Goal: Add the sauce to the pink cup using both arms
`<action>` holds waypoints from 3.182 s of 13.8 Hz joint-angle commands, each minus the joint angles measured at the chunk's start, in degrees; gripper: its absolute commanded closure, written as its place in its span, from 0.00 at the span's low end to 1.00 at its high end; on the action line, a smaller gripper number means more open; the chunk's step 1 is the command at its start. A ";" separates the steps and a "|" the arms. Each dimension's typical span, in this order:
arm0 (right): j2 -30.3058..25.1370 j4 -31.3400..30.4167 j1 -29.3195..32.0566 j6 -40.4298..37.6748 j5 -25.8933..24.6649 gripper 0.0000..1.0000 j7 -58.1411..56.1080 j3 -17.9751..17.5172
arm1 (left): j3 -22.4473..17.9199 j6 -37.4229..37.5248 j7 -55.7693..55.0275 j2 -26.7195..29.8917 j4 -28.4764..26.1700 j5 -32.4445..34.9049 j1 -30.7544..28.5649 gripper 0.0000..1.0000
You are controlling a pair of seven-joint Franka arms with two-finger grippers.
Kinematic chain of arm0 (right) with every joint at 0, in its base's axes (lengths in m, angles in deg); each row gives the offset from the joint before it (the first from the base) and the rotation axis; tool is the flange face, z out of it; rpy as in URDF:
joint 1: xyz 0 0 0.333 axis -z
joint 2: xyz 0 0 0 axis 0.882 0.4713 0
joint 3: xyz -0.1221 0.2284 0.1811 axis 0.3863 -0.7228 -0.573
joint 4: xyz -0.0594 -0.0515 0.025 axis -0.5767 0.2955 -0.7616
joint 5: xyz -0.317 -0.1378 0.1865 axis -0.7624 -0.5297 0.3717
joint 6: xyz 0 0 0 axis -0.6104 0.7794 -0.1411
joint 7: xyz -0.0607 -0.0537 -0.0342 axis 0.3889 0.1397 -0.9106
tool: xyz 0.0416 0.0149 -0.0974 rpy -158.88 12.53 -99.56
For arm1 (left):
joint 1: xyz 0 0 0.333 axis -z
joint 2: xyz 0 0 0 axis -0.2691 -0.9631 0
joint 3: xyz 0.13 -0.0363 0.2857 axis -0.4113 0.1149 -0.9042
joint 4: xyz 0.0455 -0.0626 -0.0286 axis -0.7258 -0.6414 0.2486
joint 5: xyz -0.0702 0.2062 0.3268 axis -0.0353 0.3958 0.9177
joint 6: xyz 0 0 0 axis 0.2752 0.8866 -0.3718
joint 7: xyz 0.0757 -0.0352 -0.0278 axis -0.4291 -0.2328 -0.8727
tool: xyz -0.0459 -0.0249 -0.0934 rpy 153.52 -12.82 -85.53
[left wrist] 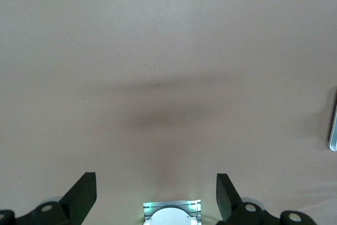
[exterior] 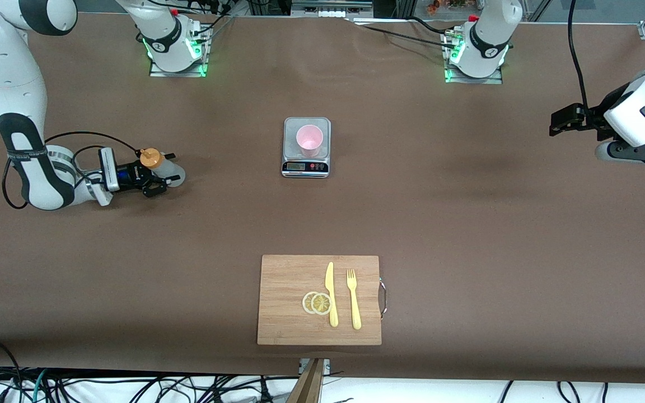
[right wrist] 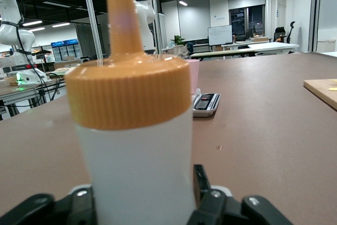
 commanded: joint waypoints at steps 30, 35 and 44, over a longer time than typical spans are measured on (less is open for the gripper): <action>-12.35 19.14 -40.10 7.27 -64.46 1.00 100.07 -21.04 | 0.42 0.97 1.29 -2.20 4.46 0.69 -0.60 0.00; -12.35 19.32 -41.51 6.75 -71.40 1.00 105.35 -24.46 | 0.42 0.97 1.29 -2.29 4.46 0.60 -0.60 0.00; -12.35 19.41 -45.46 4.56 -78.17 1.00 112.48 -25.69 | 0.42 0.97 1.29 -2.29 4.47 0.60 -0.60 0.00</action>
